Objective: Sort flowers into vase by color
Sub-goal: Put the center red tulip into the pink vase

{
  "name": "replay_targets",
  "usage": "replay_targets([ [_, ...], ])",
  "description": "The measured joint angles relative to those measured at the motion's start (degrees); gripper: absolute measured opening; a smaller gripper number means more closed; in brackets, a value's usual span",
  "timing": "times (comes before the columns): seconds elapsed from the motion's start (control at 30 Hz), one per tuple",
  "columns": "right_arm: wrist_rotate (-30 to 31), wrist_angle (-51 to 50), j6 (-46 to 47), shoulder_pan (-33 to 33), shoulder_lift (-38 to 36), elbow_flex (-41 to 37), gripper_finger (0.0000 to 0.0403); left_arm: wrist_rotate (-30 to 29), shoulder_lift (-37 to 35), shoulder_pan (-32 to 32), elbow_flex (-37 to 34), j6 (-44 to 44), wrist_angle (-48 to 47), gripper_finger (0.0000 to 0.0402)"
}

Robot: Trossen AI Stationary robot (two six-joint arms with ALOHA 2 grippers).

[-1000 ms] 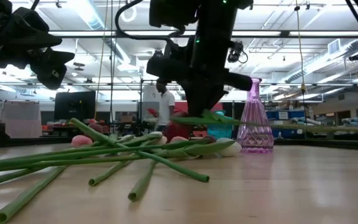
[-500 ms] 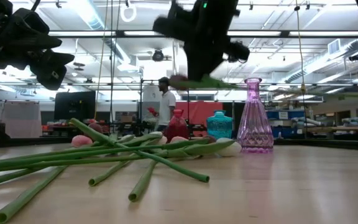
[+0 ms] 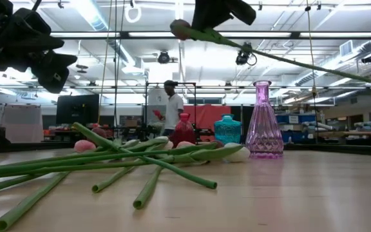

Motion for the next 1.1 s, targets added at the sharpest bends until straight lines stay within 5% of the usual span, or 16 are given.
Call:
replay_targets([
  [0.3,-0.75,12.36,-8.76,-1.08,-8.03,-9.47,0.0015,0.0,0.0,0.0,0.0,0.0,0.15,0.0172],
  [0.77,-0.82,54.19,-25.57,-2.75,-26.97,-38.54,0.0018,0.0,0.0,0.0,-0.02,0.02,-0.28,0.0172],
  [1.1,1.27,70.04,-41.8,-2.73,-34.83,-44.2,0.0018,0.0,0.0,0.0,-0.02,0.0,-0.26,0.0172],
])
